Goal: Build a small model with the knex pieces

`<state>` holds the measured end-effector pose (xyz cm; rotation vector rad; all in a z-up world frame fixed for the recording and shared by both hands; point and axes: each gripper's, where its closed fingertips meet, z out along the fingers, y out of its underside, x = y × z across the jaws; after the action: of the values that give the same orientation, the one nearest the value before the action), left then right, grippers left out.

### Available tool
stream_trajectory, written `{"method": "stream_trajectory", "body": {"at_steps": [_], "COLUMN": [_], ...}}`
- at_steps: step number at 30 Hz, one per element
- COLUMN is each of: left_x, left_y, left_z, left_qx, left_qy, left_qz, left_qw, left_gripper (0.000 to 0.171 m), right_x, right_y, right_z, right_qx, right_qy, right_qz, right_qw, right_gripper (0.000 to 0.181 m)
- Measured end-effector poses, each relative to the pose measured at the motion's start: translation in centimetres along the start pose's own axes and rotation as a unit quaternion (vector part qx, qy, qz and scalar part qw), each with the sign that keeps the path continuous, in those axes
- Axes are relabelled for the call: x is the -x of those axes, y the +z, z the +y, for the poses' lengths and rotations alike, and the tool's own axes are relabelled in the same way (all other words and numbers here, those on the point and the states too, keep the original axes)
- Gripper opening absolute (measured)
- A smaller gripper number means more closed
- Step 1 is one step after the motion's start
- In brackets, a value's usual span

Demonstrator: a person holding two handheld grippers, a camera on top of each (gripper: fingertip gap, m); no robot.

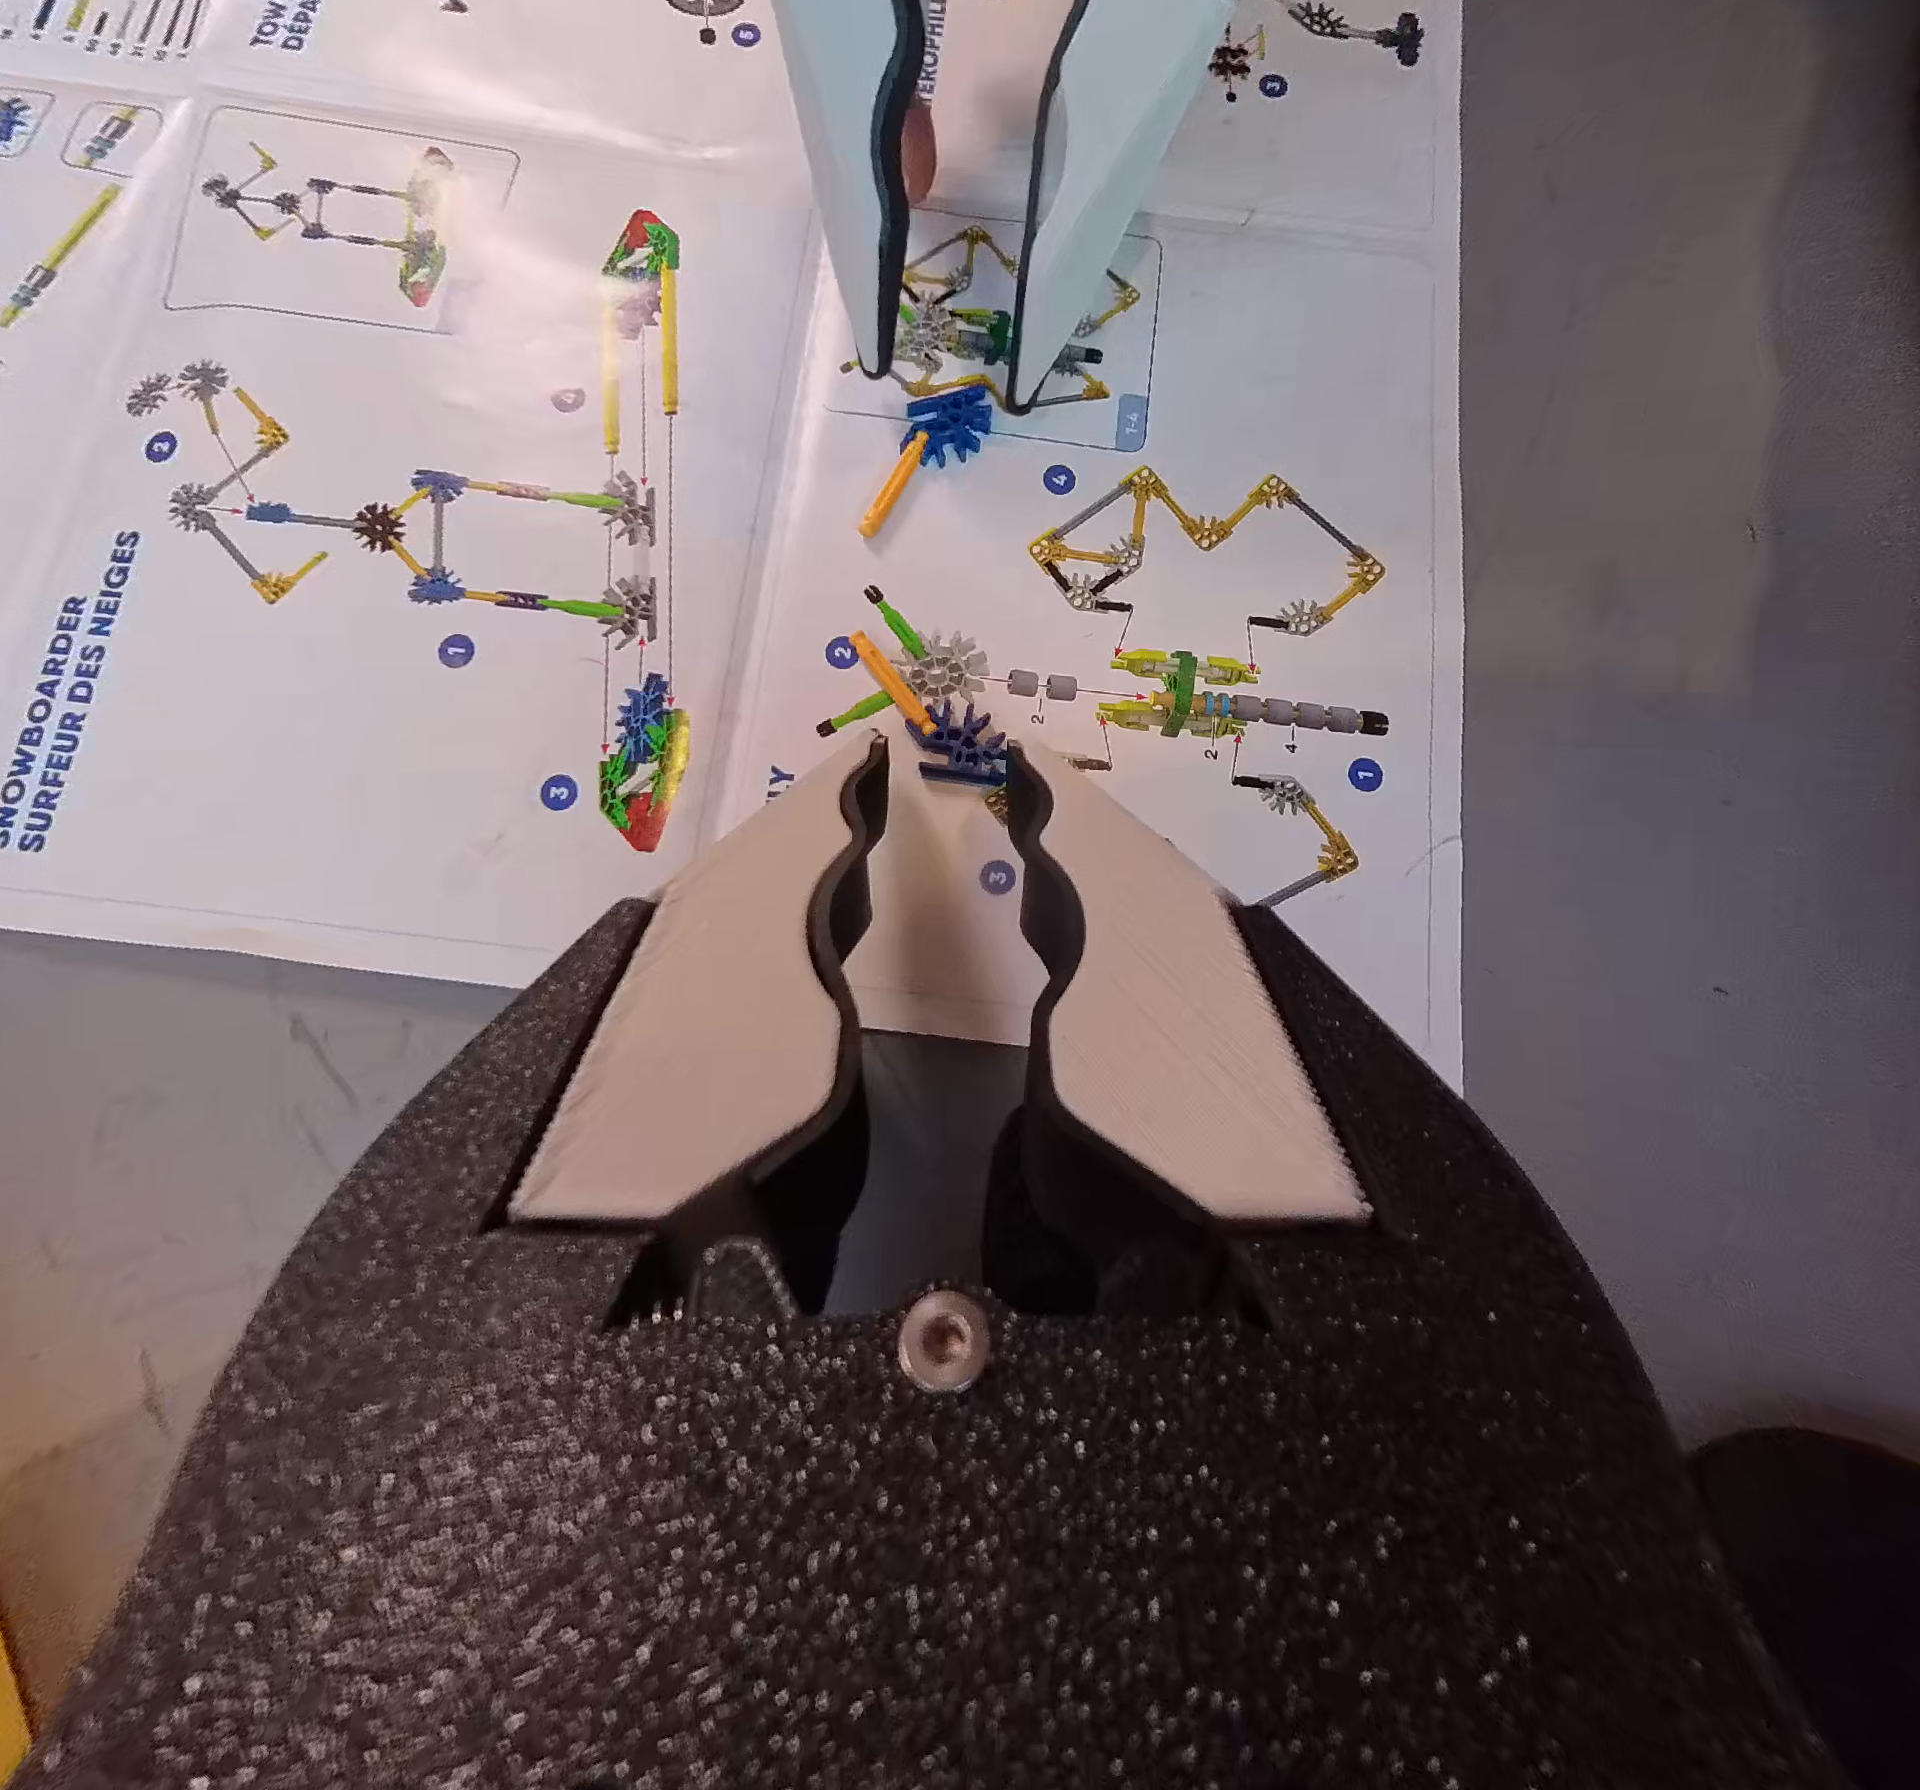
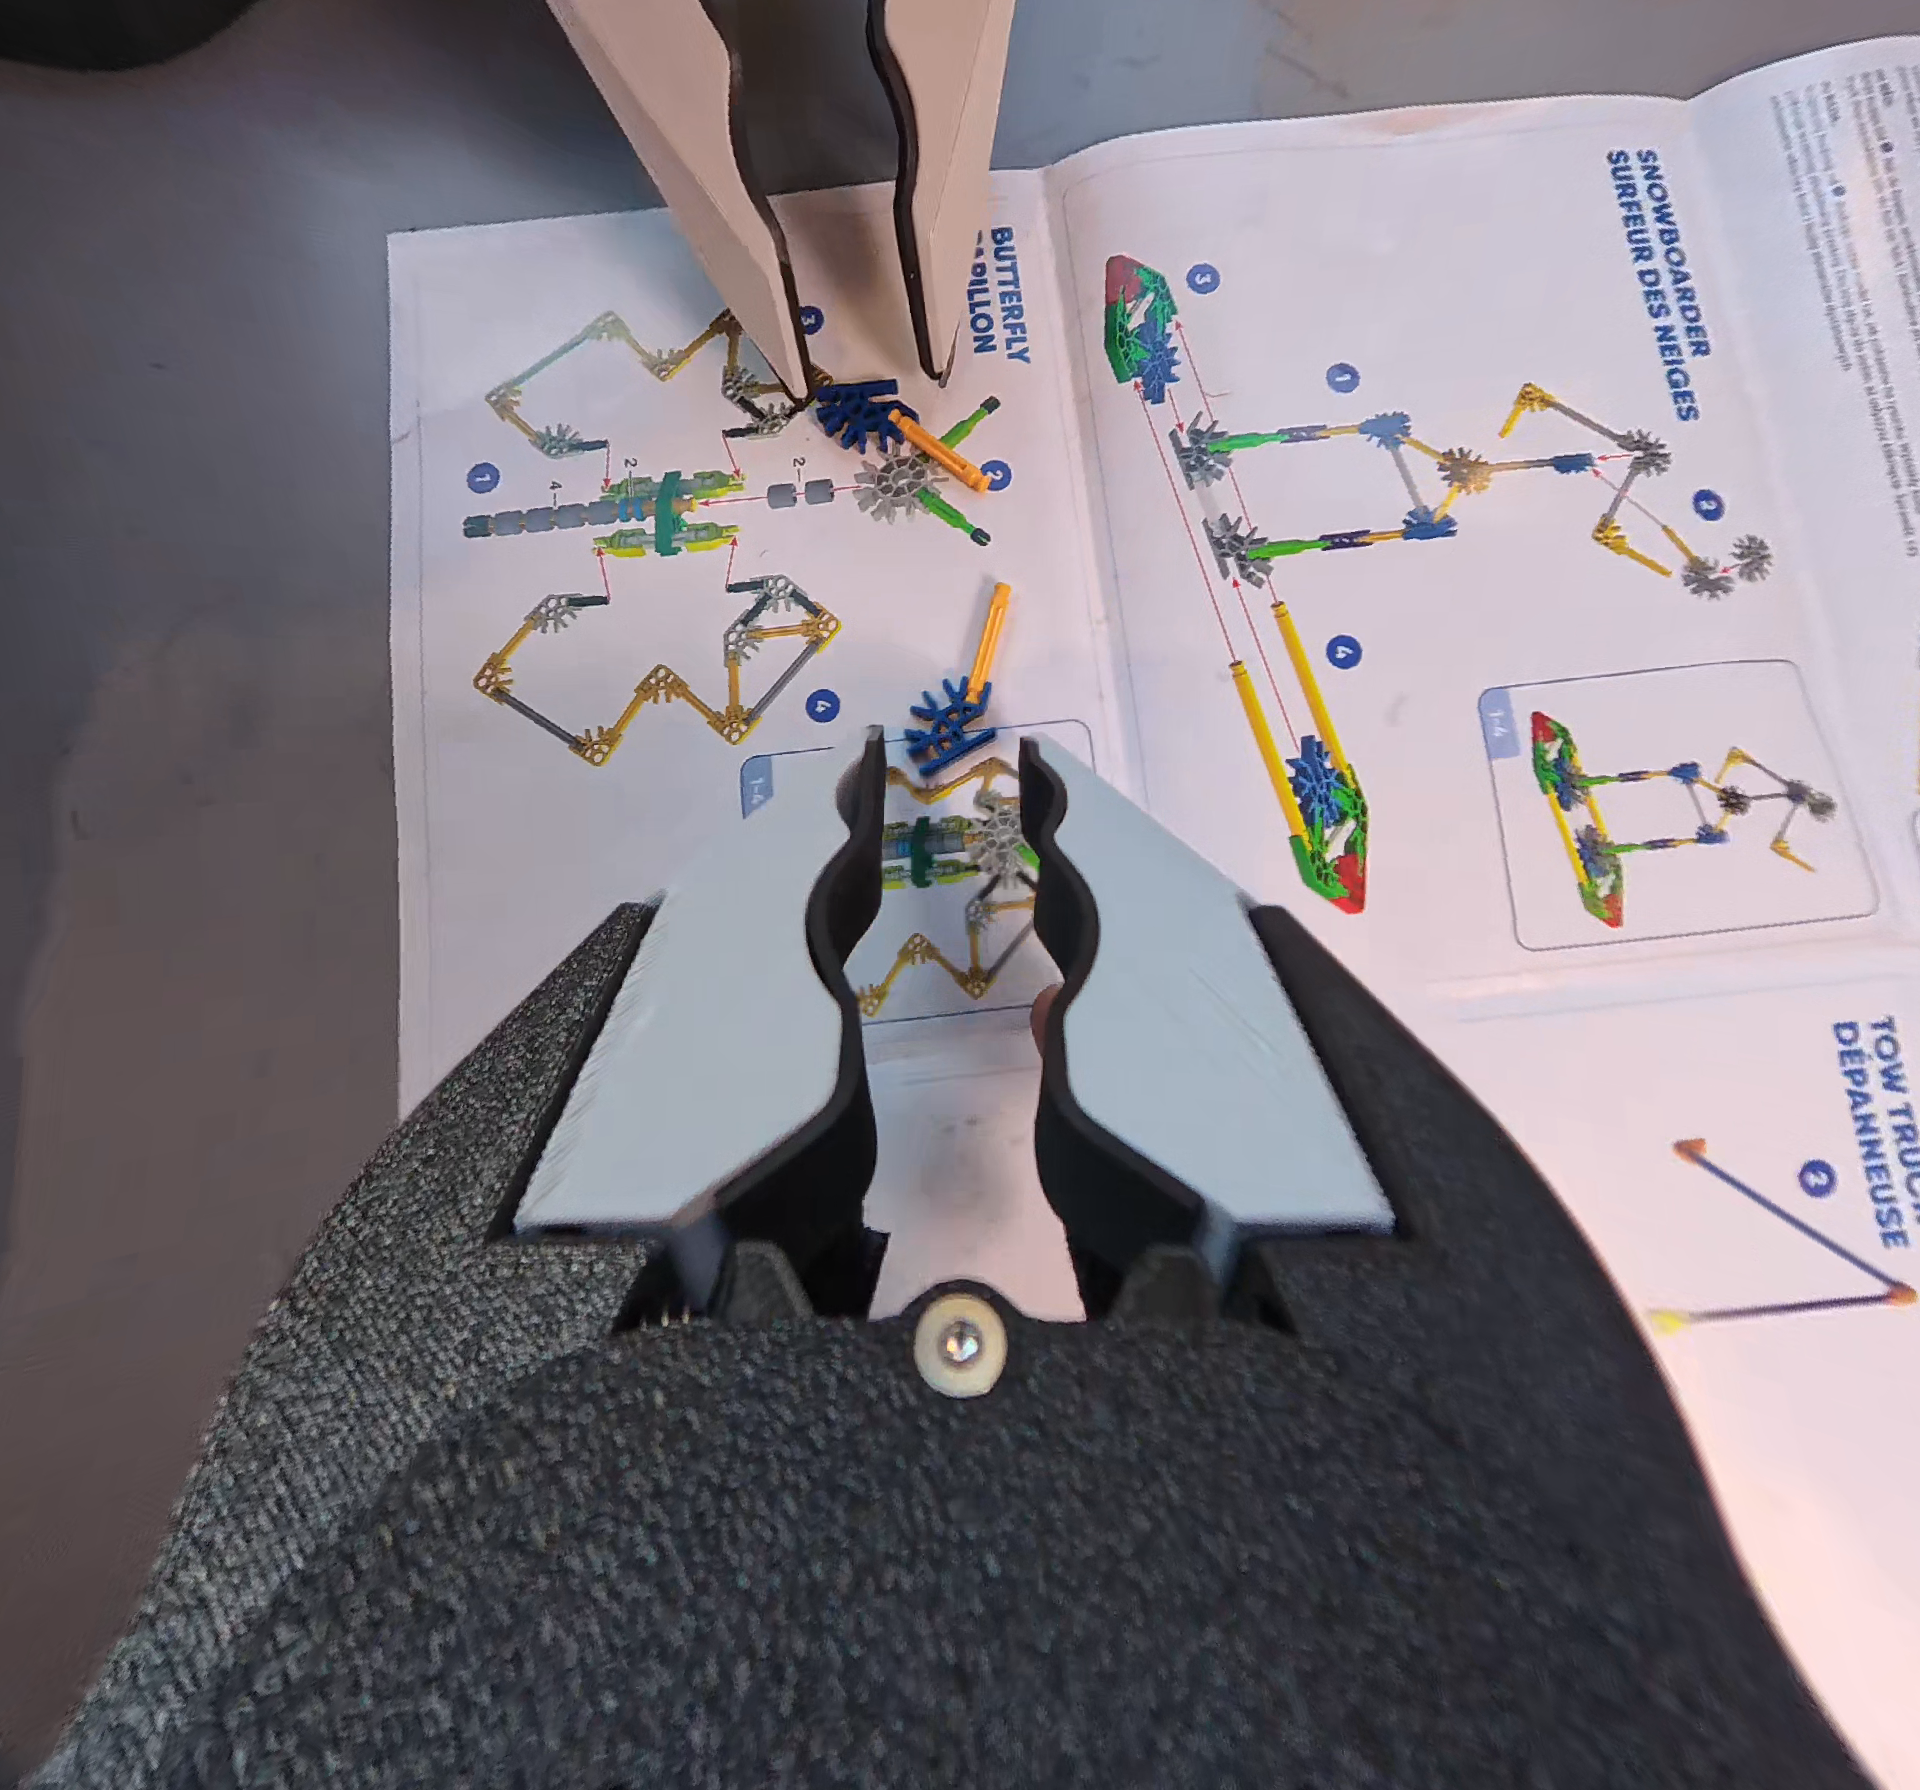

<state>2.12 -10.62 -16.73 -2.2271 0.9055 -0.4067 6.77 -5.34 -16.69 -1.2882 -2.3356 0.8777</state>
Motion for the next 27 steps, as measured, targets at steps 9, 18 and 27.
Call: {"method": "stream_trajectory", "body": {"at_steps": [9,18,27], "left_x": [-0.1,0.8,1.2], "left_y": [0.4,0.4,-0.1], "left_z": [0.0,-0.3,-0.3], "left_qx": [-0.001,-0.01,-0.009], "left_qy": [0.001,0.003,-0.008], "left_qz": [0.004,-0.002,-0.018], "left_qw": [1.0,1.0,1.0], "left_gripper": [0.016,0.011,0.024], "right_x": [0.6,-1.1,-1.6], "right_y": [0.6,-0.4,-0.8], "right_z": [0.2,-0.2,0.0], "right_qx": [0.018,-0.025,-0.006], "right_qy": [-0.012,0.142,0.089], "right_qz": [-0.016,0.096,0.102], "right_qw": [1.0,0.985,0.991], "right_gripper": [0.016,0.0,0.015]}}
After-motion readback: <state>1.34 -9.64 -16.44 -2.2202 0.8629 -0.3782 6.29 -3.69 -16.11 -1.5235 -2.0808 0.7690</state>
